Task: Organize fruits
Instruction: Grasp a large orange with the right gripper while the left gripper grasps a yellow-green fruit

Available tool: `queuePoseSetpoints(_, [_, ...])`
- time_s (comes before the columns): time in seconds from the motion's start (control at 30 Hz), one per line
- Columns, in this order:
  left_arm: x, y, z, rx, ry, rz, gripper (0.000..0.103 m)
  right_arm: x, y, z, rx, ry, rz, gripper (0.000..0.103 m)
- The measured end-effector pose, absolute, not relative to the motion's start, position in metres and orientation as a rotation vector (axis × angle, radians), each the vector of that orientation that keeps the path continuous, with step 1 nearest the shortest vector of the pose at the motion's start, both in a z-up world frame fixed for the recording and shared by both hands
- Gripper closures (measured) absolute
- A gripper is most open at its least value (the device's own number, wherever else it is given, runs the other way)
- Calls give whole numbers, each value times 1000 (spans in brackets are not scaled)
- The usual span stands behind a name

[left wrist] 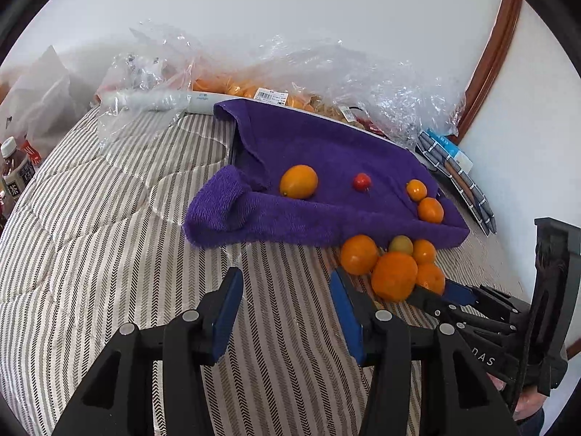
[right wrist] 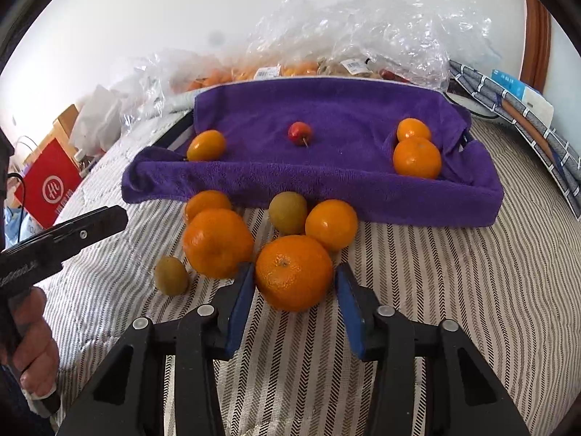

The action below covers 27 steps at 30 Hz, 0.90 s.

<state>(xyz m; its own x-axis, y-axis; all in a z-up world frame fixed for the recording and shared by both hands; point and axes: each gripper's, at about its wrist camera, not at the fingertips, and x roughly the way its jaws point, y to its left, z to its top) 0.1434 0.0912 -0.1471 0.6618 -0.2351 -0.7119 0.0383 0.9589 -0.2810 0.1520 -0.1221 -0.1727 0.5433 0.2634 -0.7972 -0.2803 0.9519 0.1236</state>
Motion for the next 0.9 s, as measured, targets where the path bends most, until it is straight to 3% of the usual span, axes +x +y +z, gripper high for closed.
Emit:
queuePoseSetpoints(0.53, [140,31,-156,-195,900,-314,56,122,-191,-163,57,894,239,61])
queuePoseSetpoints(0.57, [141,26,-158,-187,909,-305,58,122,-193,-163,60,898,241,61])
queuePoseSetpoints(0.67, [142,17,-161,-124,919,-263,80,121,-197,-165,76,900,241,61])
queuePoseSetpoints(0.9, [141,37,-155,-212,864,-251,79,114,-194,-161,65,862,250,61])
